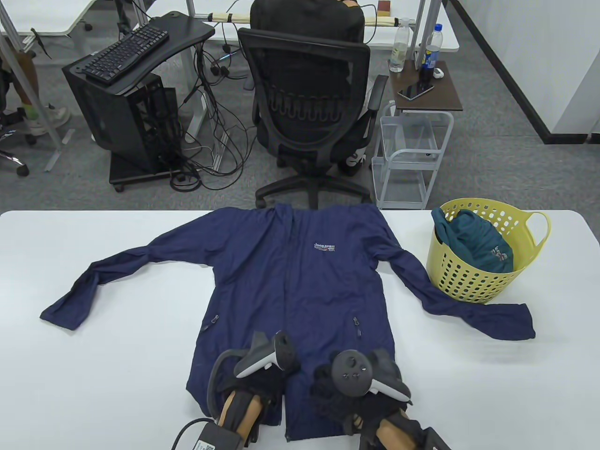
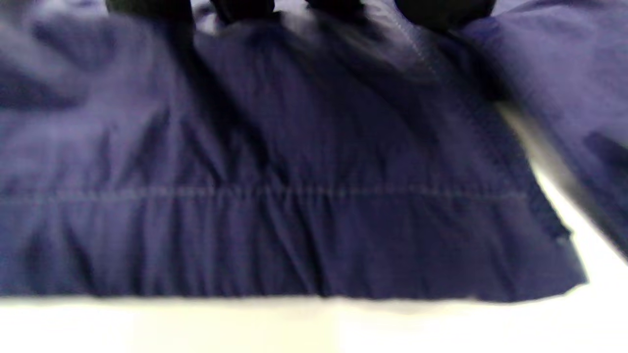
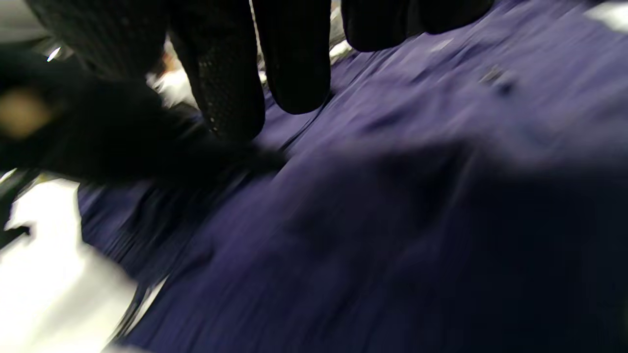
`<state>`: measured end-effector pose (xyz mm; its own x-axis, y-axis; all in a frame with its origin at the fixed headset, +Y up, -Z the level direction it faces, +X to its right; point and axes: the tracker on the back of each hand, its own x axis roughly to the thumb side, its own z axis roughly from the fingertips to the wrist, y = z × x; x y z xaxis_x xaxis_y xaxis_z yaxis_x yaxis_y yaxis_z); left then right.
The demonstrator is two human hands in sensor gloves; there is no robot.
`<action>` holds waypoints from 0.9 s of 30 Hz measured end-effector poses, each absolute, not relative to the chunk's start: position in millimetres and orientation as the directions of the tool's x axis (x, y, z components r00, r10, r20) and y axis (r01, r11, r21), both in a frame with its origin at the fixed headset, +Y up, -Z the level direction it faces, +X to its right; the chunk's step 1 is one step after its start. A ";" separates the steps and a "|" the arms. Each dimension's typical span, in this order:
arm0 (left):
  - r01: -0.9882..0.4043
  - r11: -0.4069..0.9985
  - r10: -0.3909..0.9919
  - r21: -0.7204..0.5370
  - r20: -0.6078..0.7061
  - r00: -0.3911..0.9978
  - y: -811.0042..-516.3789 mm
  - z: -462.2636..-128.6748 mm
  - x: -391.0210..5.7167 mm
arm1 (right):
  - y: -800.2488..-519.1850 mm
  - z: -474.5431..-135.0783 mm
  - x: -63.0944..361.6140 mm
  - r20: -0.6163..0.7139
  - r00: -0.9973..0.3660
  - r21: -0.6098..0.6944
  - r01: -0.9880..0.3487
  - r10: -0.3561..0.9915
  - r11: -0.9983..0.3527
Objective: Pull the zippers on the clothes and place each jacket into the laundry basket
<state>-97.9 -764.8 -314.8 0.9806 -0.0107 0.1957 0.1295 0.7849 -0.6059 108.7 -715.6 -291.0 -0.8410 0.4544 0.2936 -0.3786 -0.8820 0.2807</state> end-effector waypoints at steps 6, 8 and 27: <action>0.266 0.754 -0.048 -0.600 0.355 0.934 -751.8 -269.2 -70.5 | -722.4 -315.8 183.8 0.011 -0.854 0.110 -0.516 0.520 -0.850; 0.298 0.744 -0.047 -0.598 0.398 0.916 -748.7 -261.4 -65.9 | -731.4 -321.3 201.2 -0.054 -0.858 0.109 -0.514 0.511 -0.851; -0.188 0.935 0.017 -0.299 -0.493 0.870 -749.2 -419.8 -293.0 | -748.0 -349.4 288.7 -0.480 -0.833 -0.084 -0.270 0.277 -0.959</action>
